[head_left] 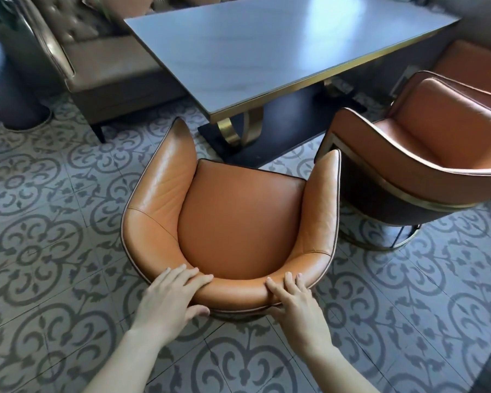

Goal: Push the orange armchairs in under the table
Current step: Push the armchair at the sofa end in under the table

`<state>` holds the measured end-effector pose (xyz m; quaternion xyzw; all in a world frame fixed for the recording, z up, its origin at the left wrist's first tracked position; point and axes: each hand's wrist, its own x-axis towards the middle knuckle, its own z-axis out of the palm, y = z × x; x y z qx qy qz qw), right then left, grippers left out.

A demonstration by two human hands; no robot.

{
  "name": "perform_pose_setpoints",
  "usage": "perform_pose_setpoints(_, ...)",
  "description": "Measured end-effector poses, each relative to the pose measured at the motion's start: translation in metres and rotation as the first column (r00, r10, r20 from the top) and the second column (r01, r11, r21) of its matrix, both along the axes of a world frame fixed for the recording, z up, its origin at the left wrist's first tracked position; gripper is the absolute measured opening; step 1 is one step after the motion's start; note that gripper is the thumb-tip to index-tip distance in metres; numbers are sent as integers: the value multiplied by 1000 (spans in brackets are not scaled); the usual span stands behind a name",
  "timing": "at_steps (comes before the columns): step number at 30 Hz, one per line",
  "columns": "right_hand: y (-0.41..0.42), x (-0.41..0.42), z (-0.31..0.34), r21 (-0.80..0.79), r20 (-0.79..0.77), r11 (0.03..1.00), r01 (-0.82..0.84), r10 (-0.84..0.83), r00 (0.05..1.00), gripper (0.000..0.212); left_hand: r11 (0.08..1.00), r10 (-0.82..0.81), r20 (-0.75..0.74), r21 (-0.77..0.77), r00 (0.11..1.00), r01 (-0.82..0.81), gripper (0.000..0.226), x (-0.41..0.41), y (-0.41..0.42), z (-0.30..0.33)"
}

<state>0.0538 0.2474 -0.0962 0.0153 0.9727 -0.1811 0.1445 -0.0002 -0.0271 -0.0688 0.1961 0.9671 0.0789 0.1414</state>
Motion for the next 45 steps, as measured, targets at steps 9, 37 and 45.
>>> perform_pose_setpoints(9, 5, -5, -9, 14, 4, 999, 52, -52, 999, 57, 1000, 3, -11, 2, 1000, -3, 65, -7, 0, -3)
perform_pose_setpoints(37, 77, -217, -16, -76, -51, 996, -54, 50, 997, 55, 965, 239, 4, 106, 971, -238, 60, -172, 80, -5)
perform_pose_setpoints(45, 82, -270, -14, -72, -50, 996, -59, 56, 997, 55, 972, 206, -2, 119, 979, -204, 62, -223, 75, -19)
